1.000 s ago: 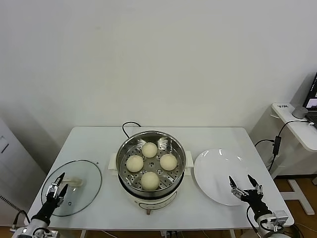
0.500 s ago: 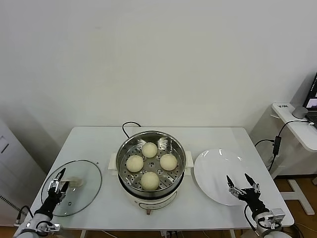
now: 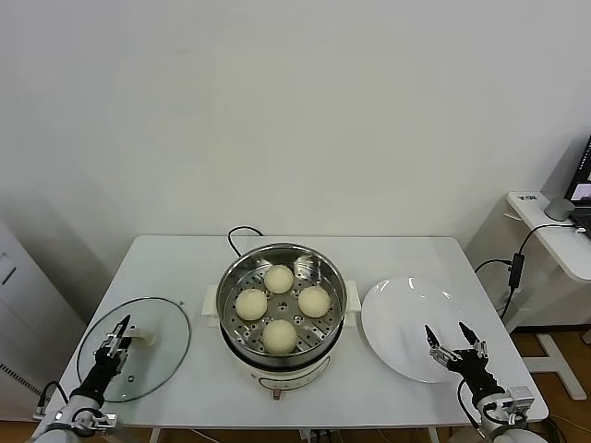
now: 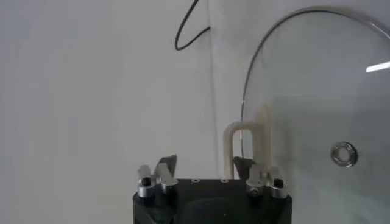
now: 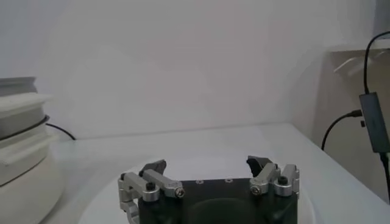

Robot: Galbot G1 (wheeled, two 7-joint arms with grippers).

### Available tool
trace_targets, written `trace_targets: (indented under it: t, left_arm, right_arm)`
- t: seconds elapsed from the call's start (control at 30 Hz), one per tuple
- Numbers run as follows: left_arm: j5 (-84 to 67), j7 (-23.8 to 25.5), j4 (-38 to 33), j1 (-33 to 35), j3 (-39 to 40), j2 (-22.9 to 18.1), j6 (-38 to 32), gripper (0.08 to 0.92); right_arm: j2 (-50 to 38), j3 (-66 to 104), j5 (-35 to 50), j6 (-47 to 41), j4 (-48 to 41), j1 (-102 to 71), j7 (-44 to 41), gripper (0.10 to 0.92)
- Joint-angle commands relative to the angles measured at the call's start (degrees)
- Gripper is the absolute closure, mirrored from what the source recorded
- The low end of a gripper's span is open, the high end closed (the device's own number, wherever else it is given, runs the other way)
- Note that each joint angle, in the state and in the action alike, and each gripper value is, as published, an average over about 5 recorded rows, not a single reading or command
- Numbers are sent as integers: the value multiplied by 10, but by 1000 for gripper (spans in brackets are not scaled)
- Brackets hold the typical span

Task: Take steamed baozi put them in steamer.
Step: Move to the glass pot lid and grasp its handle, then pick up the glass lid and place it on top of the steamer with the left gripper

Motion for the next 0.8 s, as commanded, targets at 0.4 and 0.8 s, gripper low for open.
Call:
trace_targets:
  t: [0.4, 0.8]
  left_arm:
    - [-92, 52, -107, 8, -26, 32, 18, 874]
    - [-201, 192, -260, 2, -12, 109, 162, 894]
  right_arm:
    - [0, 0, 1, -1, -1, 3, 0, 203]
    - [-1, 0, 0, -1, 2, 7, 2, 203]
